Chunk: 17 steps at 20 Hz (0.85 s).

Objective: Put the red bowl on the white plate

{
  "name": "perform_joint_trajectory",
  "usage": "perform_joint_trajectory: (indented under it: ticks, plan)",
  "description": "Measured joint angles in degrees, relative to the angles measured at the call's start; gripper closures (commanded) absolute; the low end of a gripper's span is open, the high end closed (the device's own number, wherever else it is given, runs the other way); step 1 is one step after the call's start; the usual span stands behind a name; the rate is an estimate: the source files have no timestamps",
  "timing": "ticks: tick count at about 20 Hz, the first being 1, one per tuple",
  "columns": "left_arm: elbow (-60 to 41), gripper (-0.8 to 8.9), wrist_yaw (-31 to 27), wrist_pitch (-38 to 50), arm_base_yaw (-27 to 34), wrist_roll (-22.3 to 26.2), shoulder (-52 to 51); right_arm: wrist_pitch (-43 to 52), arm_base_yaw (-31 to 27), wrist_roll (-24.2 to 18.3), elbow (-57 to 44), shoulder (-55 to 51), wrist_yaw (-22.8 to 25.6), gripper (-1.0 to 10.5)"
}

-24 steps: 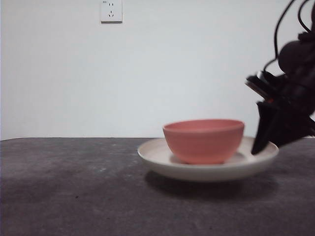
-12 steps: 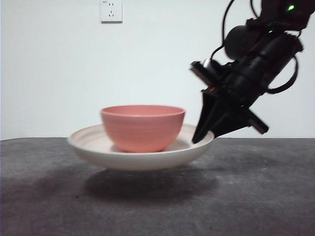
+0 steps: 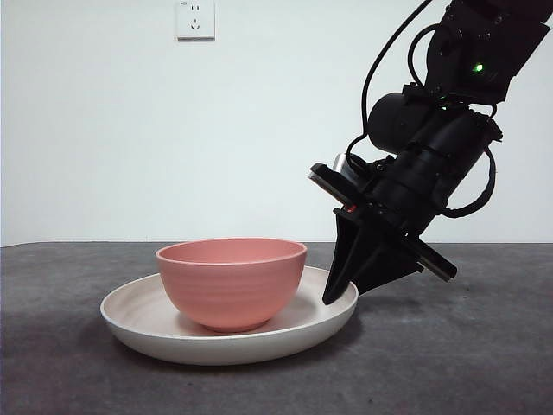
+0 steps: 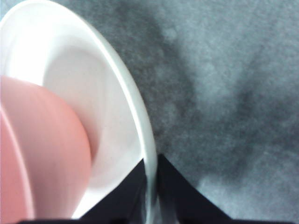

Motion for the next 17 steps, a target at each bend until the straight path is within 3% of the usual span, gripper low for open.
perform_joint_trajectory:
  ticks: [2,3,12,15,17]
  plan:
    - [0.0,2.51,0.0,0.0,0.0,0.0,0.0,0.1,0.0,0.0,0.0,0.0,1.2,7.1]
    - [0.0,2.51,0.0,0.0,0.0,0.0,0.0,0.2,0.0,0.0,0.0,0.0,1.3,6.8]
    - [0.0,2.51,0.0,0.6,0.0,0.0,0.0,-5.2,-4.2,-0.4,2.0,-1.8,2.3,6.8]
    - [0.0,2.51,0.0,0.6,0.0,0.0,0.0,-8.5,-5.4,-2.1,2.1,-7.9,2.6,4.5]
    - [0.0,2.51,0.0,0.6,0.0,0.0,0.0,-12.1,-5.5,-4.0,2.3,-12.0,3.6,4.0]
